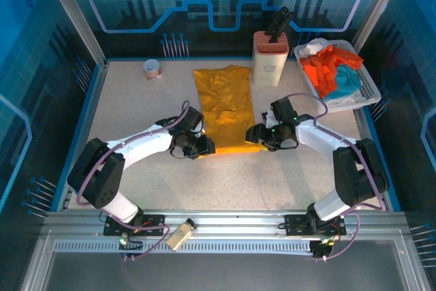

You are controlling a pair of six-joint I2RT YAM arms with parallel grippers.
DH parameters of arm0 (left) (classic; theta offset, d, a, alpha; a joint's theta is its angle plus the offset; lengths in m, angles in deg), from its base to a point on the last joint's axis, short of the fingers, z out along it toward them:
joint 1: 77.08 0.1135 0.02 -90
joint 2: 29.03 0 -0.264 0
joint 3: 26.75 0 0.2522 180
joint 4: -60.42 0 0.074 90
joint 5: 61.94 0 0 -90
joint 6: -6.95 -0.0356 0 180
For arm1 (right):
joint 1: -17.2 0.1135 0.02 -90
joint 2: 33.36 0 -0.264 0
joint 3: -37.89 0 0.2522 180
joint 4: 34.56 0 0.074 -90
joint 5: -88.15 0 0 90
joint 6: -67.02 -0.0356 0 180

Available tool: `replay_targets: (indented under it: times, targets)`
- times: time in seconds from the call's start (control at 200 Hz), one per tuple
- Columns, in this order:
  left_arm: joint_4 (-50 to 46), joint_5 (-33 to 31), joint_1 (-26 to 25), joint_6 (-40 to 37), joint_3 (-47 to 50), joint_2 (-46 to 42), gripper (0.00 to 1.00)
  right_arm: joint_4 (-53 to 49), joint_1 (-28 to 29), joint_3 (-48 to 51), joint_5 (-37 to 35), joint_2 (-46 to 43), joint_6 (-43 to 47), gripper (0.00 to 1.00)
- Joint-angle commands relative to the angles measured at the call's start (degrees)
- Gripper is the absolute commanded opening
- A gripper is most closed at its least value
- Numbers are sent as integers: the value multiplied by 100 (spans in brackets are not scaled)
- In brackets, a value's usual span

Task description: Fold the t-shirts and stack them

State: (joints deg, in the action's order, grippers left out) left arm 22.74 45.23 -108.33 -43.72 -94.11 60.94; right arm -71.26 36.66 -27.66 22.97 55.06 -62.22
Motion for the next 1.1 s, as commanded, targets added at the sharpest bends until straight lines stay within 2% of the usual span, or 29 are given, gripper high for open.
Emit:
replay_targets:
  times: [0.0,0.205,0.555,0.865,1.096]
  targets:
    - [627,376,-20,329,-273,157,35,621,133,-117,386,61,-472,65]
    - [1042,480,-7,329,-603,1051,34,1708,299,-55,560,672,-1017,66]
    - [1100,85,183,37,-23,1471,32,2003,42,630,266,1187,-734,65]
    - [1037,176,586,-315,644,1170,32,1886,-81,916,-35,1238,-339,64]
    - [1184,752,844,-277,1306,563,34,1862,-136,886,104,946,-212,65]
